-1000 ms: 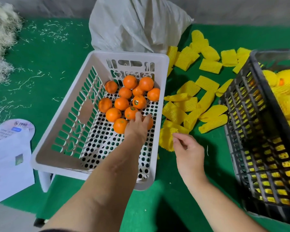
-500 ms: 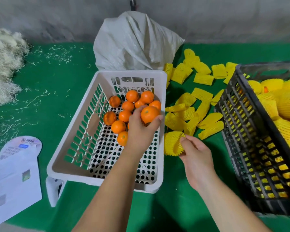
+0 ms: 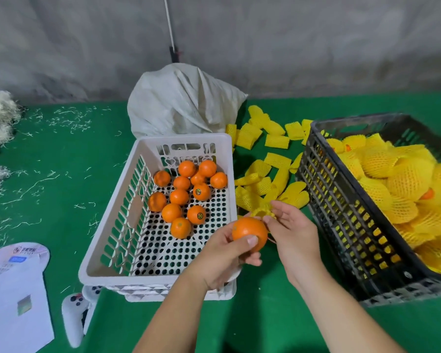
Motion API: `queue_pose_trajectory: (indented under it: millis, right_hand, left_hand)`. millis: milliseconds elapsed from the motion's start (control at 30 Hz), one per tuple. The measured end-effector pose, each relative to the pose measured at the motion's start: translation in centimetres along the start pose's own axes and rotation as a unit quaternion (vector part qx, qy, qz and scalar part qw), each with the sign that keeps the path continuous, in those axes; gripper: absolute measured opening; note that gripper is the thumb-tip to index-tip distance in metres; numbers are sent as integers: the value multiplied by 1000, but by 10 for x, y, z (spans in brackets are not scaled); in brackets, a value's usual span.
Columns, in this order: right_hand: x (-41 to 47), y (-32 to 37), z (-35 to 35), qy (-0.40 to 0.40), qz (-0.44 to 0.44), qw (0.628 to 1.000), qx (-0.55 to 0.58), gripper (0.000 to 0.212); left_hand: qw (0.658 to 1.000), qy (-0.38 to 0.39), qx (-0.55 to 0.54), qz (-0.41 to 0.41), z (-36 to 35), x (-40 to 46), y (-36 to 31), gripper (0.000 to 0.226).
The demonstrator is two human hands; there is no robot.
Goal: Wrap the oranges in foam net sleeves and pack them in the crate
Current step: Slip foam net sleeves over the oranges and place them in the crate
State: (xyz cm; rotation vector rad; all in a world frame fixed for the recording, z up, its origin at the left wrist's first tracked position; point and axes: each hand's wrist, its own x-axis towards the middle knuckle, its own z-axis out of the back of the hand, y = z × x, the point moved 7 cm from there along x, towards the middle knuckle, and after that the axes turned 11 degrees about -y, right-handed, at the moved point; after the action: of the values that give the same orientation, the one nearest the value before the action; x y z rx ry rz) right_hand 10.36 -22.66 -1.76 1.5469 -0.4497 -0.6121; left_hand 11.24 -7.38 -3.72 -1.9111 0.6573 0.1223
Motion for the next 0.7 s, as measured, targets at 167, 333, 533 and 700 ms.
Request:
queue_pose_trajectory:
  millis: [167, 333, 533, 700]
  right_hand:
    - [-4, 8, 16, -24, 62, 994, -86, 24]
    - [-21, 13, 18, -18, 127, 989, -75, 25]
    - [-23, 18, 17, -2, 143, 984, -103, 25]
    - [-28, 40, 12, 11, 244, 953, -177, 21]
  left_hand:
    - [998, -35, 23, -38, 0, 5, 2, 54]
    - [973, -61, 172, -138, -6, 2, 0, 73]
    - [965, -25, 202, -166, -8, -3, 2, 46]
    - [967, -87, 110, -213, -3, 1, -9, 64]
